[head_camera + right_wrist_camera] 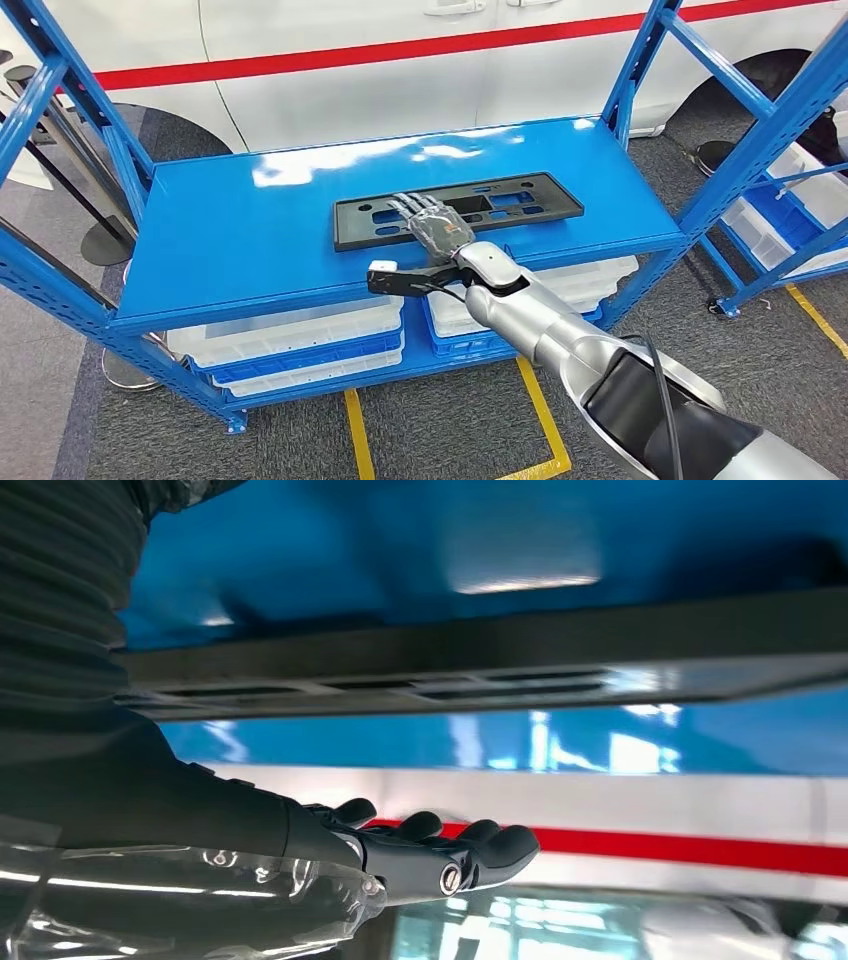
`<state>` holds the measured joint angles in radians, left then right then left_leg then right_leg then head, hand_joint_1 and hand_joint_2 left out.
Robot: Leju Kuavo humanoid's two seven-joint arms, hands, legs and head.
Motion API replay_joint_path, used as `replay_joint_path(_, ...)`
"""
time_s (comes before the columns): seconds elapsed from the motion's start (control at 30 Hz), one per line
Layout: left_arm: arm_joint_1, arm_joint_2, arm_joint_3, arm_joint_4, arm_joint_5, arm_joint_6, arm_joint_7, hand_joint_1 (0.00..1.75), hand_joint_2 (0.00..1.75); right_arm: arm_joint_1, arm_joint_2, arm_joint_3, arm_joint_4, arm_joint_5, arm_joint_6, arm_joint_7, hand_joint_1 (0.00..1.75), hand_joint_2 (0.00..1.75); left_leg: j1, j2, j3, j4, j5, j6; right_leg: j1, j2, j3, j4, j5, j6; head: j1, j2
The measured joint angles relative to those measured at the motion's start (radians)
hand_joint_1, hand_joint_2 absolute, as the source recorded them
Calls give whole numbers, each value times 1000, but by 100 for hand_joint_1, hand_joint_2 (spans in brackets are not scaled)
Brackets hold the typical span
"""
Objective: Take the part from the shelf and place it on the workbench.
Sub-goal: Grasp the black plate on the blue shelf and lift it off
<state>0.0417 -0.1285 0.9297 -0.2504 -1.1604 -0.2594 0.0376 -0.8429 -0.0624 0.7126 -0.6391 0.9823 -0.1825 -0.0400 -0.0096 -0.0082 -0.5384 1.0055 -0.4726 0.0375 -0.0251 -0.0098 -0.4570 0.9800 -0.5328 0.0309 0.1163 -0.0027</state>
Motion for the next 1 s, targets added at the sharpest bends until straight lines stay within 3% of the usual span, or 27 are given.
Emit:
replay_joint_path(0.2,0,4,0,3,-8,5,4,0,0,-13,0,-6,110,14,-34,21,0,175,0,0,0,0,0,0,0,0,0,0,0,0,0,0)
replay_joint_path(0.53,0,4,2,3,-19,9,8,0,0,-11,-7,-53,168,77,-142,97,0,175,0,0,0,0,0,0,0,0,0,0,0,0,0,0)
replay_joint_path(1.0,0,4,3,3,-22,8,8,0,0,2,-7,-95,174,99,-157,102,0,175,0,0,0,0,0,0,0,1,0,0,0,0,0,0)
